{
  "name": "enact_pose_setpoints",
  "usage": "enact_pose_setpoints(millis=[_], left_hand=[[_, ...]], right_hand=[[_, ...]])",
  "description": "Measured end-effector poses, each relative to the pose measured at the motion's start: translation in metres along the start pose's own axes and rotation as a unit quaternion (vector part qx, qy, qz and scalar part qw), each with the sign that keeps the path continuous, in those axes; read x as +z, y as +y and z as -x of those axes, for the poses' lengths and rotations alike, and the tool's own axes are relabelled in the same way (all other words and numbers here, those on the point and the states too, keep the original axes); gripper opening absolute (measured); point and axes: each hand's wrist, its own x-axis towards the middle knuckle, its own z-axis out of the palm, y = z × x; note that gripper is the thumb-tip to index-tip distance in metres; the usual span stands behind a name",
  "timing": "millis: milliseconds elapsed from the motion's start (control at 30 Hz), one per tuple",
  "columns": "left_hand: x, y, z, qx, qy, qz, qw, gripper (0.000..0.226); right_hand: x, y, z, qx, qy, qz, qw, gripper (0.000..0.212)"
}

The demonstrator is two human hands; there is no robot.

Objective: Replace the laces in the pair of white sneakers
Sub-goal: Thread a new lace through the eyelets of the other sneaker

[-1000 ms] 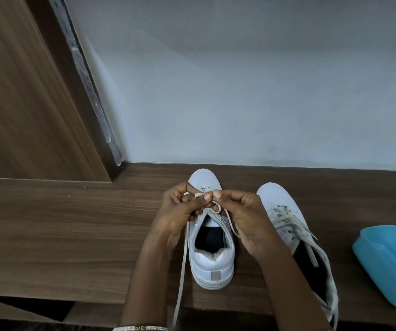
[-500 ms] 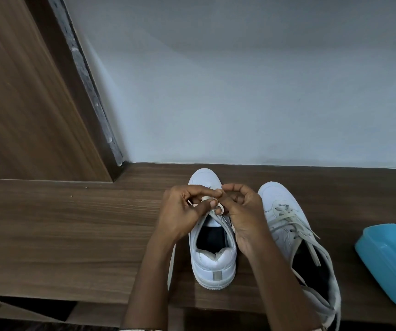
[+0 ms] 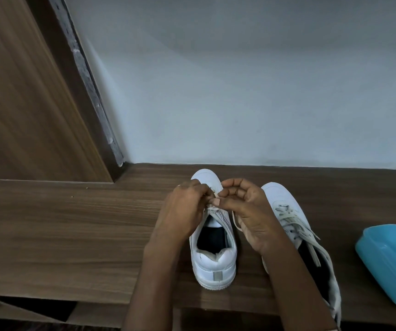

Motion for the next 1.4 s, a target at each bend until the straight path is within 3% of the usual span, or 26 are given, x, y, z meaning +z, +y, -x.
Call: enact_pose_setpoints(millis=[200, 333, 467, 633, 800, 1067, 1400], left_hand=[[-0.005, -0.003, 0.005, -0.048, -0.046, 0.114, 0.991, 0.015], [-0.011, -0.001, 0.009, -0.171, -0.127, 0.306, 0.928, 0.028], [-0.012, 0.003, 0.008, -0.238, -0.130, 0.392, 0.879, 0.032], [-0.014, 0.001, 0.007, -0.242, -0.115, 0.425, 0.865, 0.033], [-0.015, 0.001, 0.008, -0.265, -0.076, 0.453, 0.848, 0.017], [-0.020, 0.002, 0.011, -0.344, -0.002, 0.540, 0.768, 0.016], [-0.028, -0.017, 0.022, -0.395, 0.004, 0.463, 0.794, 0.018]], right_hand=[[0.000, -0.002, 0.005, -0.026, -0.058, 0.088, 0.994, 0.028], [-0.001, -0.003, 0.005, -0.071, -0.052, 0.194, 0.977, 0.020], [-0.003, -0.005, 0.004, -0.092, -0.037, 0.280, 0.955, 0.022], [-0.003, -0.012, 0.008, -0.091, -0.036, 0.308, 0.946, 0.025], [-0.001, -0.009, 0.006, -0.097, -0.024, 0.316, 0.944, 0.011], [-0.010, -0.010, 0.003, -0.045, -0.023, 0.291, 0.956, 0.012], [-0.027, -0.019, 0.008, 0.085, -0.024, 0.170, 0.982, 0.018]])
